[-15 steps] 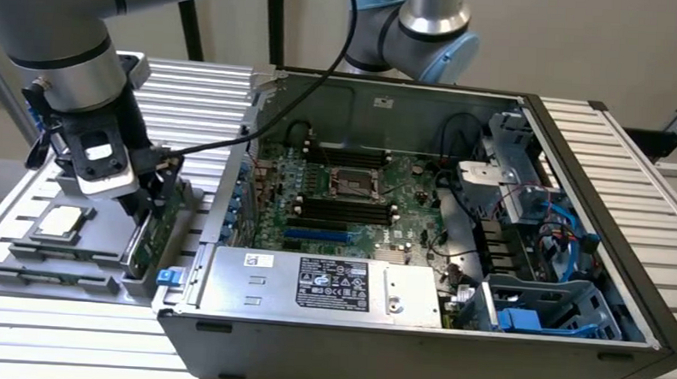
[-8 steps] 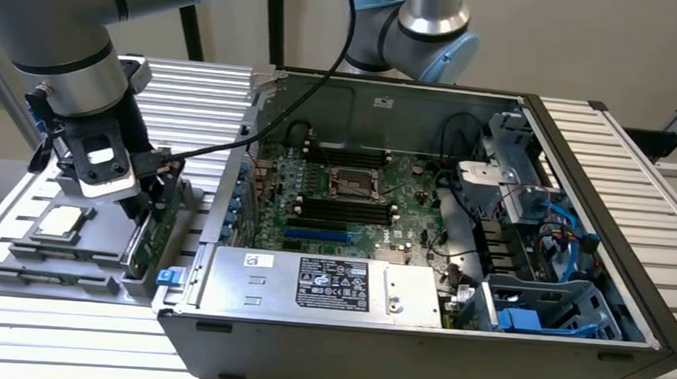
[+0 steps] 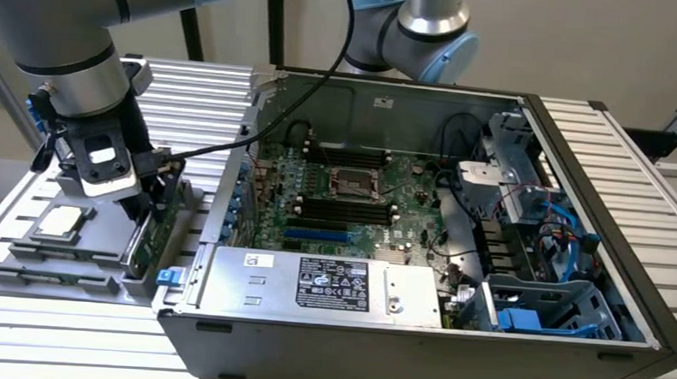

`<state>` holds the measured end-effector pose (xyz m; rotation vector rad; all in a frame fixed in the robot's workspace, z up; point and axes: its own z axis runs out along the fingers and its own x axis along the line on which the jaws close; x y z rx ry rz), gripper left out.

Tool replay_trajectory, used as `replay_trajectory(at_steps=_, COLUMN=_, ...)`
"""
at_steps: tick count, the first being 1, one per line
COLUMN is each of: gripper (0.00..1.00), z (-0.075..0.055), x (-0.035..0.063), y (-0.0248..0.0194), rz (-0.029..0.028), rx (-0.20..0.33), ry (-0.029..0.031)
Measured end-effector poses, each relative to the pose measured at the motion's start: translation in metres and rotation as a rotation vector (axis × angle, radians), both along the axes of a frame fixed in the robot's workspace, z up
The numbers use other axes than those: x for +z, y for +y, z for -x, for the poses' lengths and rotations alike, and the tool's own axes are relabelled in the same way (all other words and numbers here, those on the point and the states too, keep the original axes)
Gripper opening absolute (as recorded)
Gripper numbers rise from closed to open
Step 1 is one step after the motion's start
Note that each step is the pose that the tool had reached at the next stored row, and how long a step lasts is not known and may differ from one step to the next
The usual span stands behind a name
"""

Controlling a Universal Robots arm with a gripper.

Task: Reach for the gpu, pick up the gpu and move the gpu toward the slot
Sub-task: 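Pick up the gpu and move the gpu toward the slot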

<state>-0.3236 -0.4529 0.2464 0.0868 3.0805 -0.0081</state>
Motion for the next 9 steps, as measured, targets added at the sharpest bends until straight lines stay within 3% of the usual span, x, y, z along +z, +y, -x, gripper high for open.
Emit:
replay_trajectory(at_steps=4, gripper=0.42, z=0.0009, x=-0.0013, y=0.0020, rz=0.0034, rx=0.000, ry=-0.0036)
replay_trajectory(at_steps=9, gripper=0.42, z=0.0013, x=-0.0031, y=0.0021, rz=0.0083, rx=0.000, ry=-0.0038)
